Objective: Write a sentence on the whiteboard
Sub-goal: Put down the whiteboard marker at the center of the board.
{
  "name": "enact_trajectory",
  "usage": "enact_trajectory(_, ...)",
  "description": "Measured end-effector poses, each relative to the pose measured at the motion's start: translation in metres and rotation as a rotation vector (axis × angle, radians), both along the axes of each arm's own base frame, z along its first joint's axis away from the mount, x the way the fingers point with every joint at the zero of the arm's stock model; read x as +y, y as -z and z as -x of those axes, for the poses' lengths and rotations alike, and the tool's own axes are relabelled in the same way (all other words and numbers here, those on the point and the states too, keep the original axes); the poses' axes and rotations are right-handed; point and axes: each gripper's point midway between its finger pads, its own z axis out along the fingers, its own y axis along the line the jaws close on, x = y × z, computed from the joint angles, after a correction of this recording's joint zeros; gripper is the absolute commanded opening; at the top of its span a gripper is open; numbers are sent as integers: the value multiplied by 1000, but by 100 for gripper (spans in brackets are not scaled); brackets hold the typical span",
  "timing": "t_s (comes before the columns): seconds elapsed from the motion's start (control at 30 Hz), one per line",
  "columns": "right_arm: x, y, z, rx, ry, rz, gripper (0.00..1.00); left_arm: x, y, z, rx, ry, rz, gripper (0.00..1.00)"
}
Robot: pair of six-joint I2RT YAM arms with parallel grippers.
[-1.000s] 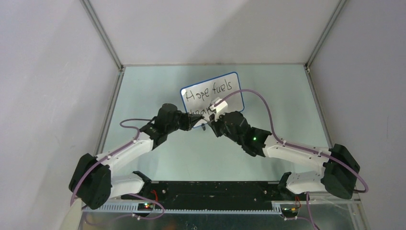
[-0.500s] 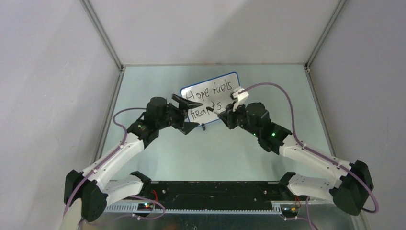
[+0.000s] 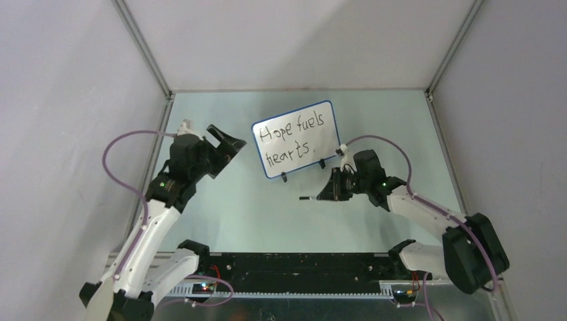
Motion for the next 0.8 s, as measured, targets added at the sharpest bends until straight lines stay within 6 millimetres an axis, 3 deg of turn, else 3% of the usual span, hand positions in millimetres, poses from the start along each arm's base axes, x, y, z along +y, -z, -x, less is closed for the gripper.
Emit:
enact_trajectory(0.1,-8,35,11,173,21,2,2,15,-8,1,-105,-17,-85,100)
enact_trajectory(0.17,-11,48,11,244,43,-2,10,22,-5,0,-151,-20,-133,99)
enact_trajectory(0.3,-11,55,-2,281,80,-36,51,25,11,-4,-189,3,-199,99)
enact_trajectory(0.33,-11,56,-5,284,87,-44,70,25,17,-4,-193,10,-215,99)
enact_trajectory(0.4,-12,58,-11,288,101,-53,95,27,27,-4,-199,19,-240,99)
enact_trajectory(0.67,-25,54,-29,240,167,-20,99,36,38,-5,-300,-21,-262,99)
enact_trajectory(0.8,-45,35,-47,126,256,44,99,35,36,-8,-364,33,-341,100)
